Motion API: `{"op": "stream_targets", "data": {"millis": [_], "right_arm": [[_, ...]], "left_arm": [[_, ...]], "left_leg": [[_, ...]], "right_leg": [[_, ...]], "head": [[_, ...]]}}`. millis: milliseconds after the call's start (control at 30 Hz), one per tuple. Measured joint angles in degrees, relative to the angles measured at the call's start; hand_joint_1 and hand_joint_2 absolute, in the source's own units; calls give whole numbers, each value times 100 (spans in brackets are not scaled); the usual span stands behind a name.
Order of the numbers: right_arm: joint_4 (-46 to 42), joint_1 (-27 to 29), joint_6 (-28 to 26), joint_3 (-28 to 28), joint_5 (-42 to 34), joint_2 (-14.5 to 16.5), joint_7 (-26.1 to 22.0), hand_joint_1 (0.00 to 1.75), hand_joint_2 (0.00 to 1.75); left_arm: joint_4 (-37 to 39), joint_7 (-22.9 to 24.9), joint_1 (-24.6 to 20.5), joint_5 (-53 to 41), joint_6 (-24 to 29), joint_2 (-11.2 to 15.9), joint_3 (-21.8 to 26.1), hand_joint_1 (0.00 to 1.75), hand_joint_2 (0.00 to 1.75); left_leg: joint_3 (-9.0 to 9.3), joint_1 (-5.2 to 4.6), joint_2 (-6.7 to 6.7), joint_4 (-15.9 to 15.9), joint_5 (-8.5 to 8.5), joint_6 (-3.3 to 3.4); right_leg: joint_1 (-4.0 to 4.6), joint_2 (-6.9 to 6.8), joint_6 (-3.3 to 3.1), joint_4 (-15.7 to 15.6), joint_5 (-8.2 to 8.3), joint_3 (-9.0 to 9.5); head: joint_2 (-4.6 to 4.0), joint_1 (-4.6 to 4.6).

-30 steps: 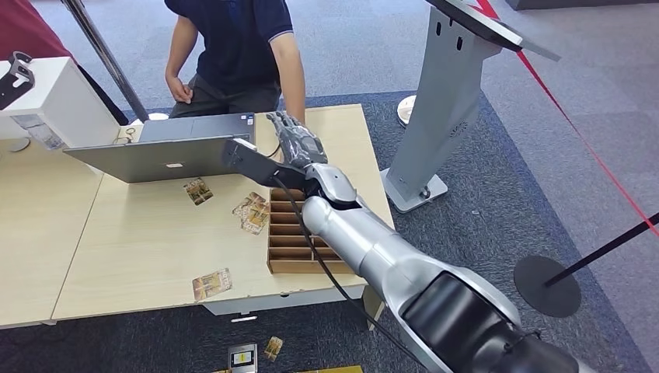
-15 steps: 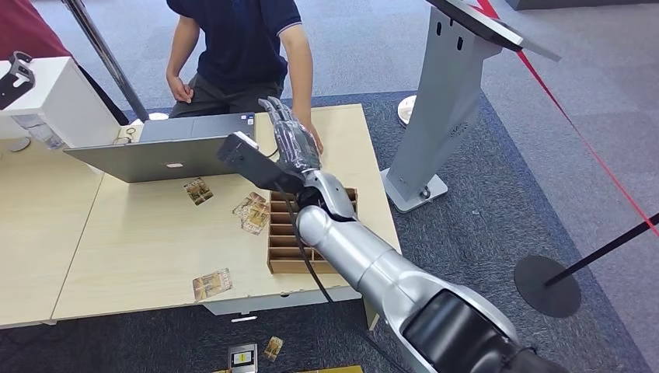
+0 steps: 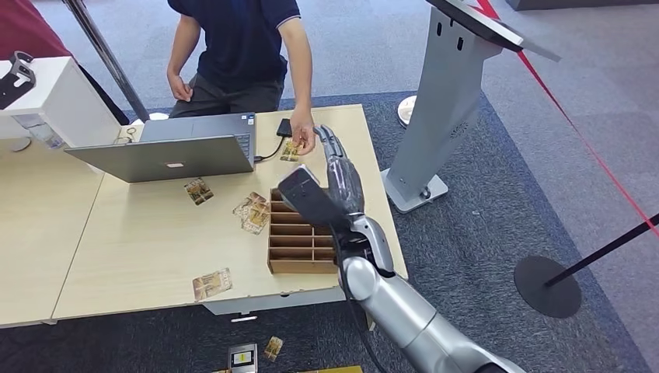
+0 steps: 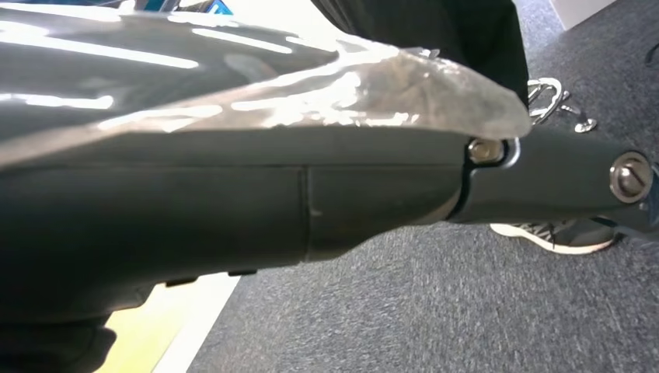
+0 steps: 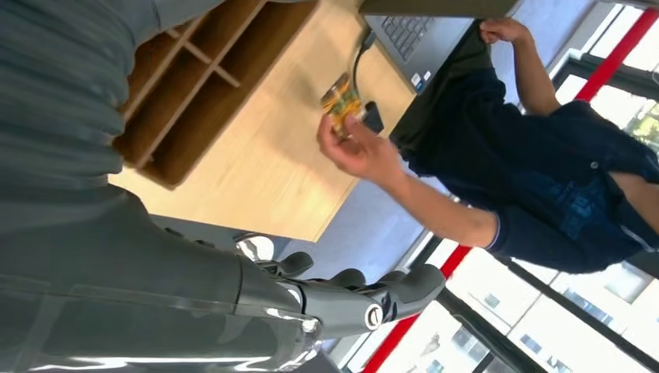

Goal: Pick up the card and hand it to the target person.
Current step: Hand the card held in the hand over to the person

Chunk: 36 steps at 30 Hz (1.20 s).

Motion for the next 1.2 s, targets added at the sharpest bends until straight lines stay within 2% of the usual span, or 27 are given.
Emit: {"op": "stream_targets", "data": {"millis": [233, 467, 733, 1200], "right_arm": [[-1060, 979, 36, -73, 79, -475, 242, 0, 175], [-1639, 1506, 133, -74, 225, -794, 467, 0, 175], [-1936, 1601, 252, -66, 225, -897, 408, 0, 175], [-1963, 1634, 305, -47, 152, -947, 373, 0, 175]], "left_arm": [[0, 26, 14, -15, -1, 0, 132, 0, 0], [0, -71, 10, -134, -5, 0, 157, 0, 0], [0, -70, -14, -92, -4, 0, 167, 0, 0], [0, 28, -11, -76, -3, 0, 201, 0, 0]], "left_leg": [[-2, 0, 2, -1, -1, 0], [-3, 0, 2, -1, -1, 1], [-3, 0, 2, -2, -1, 0], [-4, 0, 1, -2, -1, 1]], "right_leg": [[0, 0, 0, 0, -1, -1], [0, 0, 0, 0, 0, 0], [0, 0, 0, 1, 0, 0], [0, 0, 0, 1, 0, 0]], "head": [[0, 0], [0, 0], [0, -1], [0, -1]]}}
